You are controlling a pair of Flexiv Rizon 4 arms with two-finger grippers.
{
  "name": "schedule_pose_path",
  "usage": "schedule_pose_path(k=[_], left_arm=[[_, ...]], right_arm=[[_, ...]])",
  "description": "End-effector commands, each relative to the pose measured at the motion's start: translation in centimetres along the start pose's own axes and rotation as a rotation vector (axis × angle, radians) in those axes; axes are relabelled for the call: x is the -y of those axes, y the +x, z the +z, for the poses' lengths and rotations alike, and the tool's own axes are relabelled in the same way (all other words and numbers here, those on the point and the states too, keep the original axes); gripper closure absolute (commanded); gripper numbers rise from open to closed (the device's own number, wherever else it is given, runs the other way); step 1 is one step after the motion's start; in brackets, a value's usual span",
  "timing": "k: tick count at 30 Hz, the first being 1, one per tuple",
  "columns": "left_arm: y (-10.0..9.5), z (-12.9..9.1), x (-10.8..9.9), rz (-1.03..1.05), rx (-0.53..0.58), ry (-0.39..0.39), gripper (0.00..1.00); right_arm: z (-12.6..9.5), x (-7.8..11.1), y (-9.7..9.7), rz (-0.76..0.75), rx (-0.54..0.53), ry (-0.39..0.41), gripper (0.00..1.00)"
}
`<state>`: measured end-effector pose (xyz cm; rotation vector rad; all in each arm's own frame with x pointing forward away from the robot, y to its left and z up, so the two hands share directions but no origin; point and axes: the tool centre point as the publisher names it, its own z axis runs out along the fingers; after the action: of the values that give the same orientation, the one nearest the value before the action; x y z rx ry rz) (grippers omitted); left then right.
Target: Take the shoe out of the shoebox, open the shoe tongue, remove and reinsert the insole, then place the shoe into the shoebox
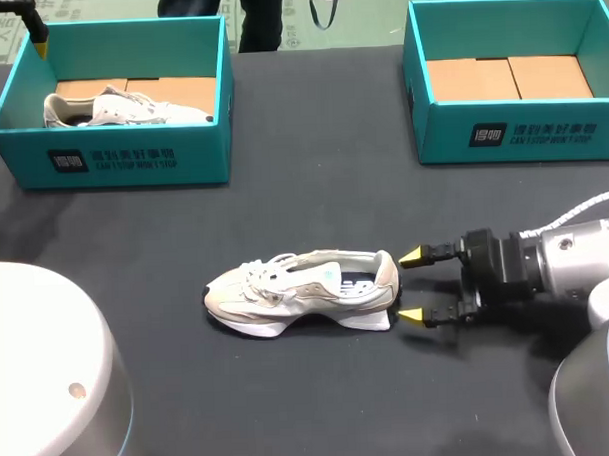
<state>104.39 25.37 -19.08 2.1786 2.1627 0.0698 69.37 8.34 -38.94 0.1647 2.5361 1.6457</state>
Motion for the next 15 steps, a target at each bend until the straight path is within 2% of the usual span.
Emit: schedule_pose_path(k=[1, 15], left_arm=[[0.0, 0.0, 0.1, 0.001, -0.002, -0.002, 0.0], [0.0, 0.0, 0.1, 0.001, -0.002, -0.002, 0.0]], right_arm=[[0.9, 0.1, -0.9, -0.006, -0.022, -0.009, 0.0], [2.0, 0.1, -1.3, -0.016, -0.067, -0.031, 0.0]])
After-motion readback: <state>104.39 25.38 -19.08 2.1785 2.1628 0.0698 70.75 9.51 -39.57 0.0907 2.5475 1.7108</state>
